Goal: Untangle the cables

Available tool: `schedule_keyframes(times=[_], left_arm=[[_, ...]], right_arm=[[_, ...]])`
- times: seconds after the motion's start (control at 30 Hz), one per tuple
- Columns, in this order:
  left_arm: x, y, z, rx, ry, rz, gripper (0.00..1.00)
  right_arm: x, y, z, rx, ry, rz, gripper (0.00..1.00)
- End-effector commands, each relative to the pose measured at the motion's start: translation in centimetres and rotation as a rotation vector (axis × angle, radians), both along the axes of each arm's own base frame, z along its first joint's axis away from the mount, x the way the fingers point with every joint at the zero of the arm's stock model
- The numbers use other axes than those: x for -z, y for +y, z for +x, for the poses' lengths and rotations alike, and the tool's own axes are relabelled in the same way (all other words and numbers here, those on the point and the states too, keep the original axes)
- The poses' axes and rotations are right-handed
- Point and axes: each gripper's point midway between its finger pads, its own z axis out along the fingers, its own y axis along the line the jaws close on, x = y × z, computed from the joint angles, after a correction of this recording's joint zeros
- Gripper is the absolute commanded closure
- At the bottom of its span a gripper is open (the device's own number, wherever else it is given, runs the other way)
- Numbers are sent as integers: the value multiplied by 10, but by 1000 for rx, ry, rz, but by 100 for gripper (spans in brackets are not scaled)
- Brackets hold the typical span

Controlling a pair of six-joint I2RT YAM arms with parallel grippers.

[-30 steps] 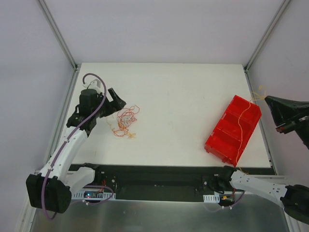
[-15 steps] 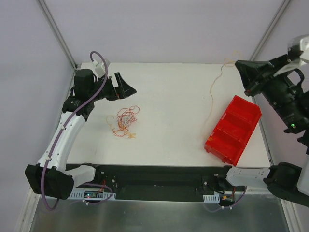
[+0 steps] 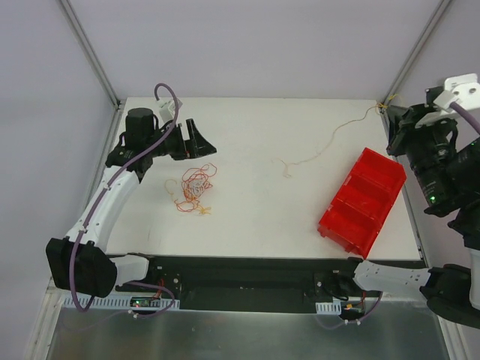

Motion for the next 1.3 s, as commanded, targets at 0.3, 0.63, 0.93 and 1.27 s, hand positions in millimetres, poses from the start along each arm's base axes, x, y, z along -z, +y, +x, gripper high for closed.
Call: schedule_keyframes(times=[0.3,0.63,0.93,1.27], left_arm=[[1,-13,-15,98,-2,-51,16],[2,-3,-12,39,-66,-1,15],[4,-1,-11,29,-76,14,15],[12,-3,-7,35,-46,14,15]], right_arm=[[33,-44,6,266,-28,-56,100],[61,-45,9,266,-3,-53,100],[51,-33,22,260,14,-87,100],[61,-56,-12,199,23,67,100]])
